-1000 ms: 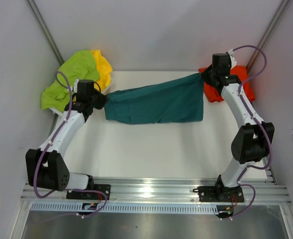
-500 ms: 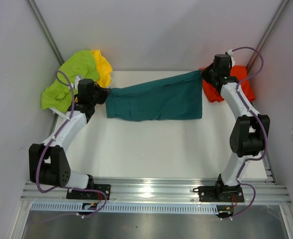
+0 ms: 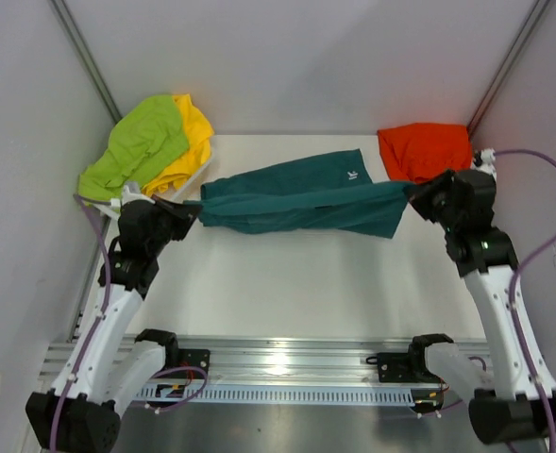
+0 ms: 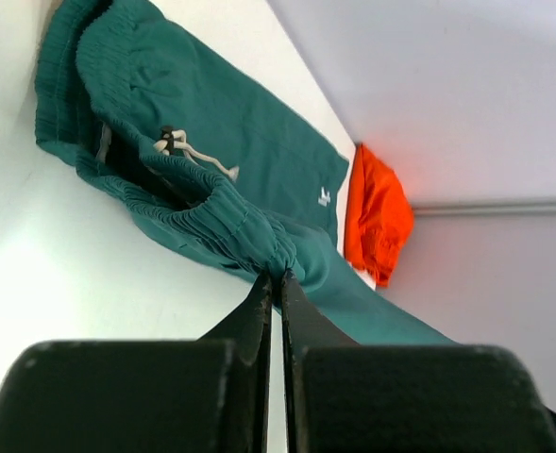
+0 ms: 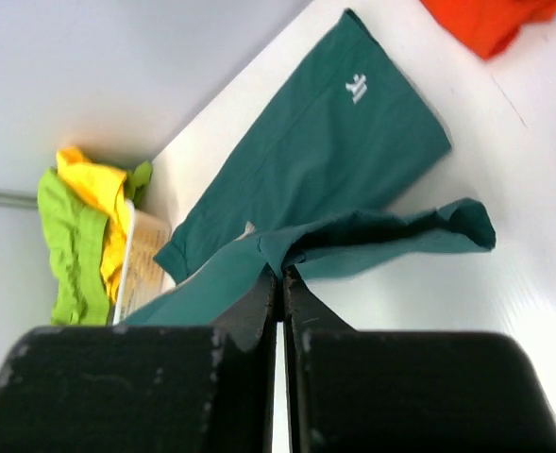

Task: Fold and stack the shorts
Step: Fold the shorts

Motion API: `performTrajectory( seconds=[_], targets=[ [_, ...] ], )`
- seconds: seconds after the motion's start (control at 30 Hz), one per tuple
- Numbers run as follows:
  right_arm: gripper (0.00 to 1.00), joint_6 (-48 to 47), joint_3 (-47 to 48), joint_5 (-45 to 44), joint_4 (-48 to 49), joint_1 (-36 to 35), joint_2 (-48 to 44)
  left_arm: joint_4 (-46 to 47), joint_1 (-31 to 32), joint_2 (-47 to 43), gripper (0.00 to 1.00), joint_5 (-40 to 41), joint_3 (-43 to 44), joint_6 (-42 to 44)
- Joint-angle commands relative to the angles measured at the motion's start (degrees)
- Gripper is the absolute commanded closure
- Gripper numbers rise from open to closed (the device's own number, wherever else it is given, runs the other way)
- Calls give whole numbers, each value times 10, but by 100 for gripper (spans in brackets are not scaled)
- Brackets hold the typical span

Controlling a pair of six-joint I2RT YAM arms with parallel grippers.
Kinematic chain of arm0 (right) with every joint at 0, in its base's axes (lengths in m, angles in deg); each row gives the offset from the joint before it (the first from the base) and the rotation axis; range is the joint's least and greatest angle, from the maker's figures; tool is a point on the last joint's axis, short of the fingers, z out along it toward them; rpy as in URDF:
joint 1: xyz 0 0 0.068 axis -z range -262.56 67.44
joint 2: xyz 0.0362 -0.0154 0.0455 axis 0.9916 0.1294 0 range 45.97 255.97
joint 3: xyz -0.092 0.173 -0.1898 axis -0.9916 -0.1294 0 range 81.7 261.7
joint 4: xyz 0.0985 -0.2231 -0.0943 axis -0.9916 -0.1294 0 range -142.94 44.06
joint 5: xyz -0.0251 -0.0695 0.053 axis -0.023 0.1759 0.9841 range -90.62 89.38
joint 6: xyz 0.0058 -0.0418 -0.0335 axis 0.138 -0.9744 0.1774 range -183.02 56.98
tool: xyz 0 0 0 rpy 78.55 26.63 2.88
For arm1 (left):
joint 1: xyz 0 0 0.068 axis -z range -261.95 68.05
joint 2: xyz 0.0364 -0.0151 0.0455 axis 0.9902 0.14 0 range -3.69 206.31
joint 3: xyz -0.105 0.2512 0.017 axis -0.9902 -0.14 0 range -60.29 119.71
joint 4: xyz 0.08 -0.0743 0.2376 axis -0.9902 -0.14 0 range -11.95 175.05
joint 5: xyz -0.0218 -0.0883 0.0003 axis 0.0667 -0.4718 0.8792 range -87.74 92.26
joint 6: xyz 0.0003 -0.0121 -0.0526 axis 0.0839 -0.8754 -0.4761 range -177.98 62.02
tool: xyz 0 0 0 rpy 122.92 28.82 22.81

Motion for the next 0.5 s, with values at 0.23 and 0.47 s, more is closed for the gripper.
performTrajectory(
  seconds=[0.23, 0.47],
  targets=[
    [100, 13, -15, -14, -258, -5, -292, -169, 52, -232, 100, -13, -16, -14],
    [100, -3, 37, -23, -287, -5, -293, -249, 52, -263, 100, 6, 47, 4]
  ],
)
